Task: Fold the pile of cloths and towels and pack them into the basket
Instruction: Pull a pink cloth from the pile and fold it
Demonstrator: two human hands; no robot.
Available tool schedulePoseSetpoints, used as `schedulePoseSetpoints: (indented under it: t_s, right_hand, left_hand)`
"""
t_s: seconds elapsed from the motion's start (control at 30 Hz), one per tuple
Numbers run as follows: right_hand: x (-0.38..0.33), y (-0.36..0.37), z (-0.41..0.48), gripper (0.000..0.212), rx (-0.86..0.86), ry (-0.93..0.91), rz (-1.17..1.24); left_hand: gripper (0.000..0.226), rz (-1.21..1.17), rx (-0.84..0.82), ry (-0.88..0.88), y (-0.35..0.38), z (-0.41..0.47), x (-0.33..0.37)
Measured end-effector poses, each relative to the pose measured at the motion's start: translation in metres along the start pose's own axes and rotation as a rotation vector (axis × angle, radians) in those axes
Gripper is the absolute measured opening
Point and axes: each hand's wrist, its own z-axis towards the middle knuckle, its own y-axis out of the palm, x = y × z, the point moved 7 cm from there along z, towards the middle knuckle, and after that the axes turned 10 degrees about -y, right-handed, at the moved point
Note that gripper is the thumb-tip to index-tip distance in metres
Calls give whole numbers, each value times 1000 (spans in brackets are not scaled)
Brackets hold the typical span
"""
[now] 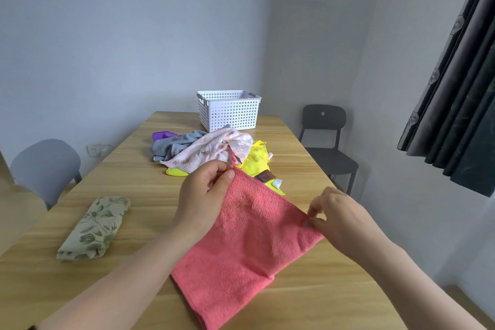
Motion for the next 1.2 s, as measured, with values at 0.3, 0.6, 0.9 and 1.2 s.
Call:
schedulePoseSetpoints:
  t_s: [0.3, 0.6, 0.9, 1.2]
  right_hand:
    - [-49, -19, -1, 36, 326, -230, 420]
    - [-44, -6, 5, 7, 314, -209, 600]
    - [-40, -6, 5, 5, 381, -178, 707]
    - [-34, -10, 5, 11, 459, -145, 711]
  left_hand:
    - [10, 21, -118, 0, 21, -14, 5]
    - [8, -113, -131, -41, 26, -28, 5]
    - [14, -104, -157, -49, 14, -42, -18]
    - [20, 73, -126, -137, -10, -63, -58]
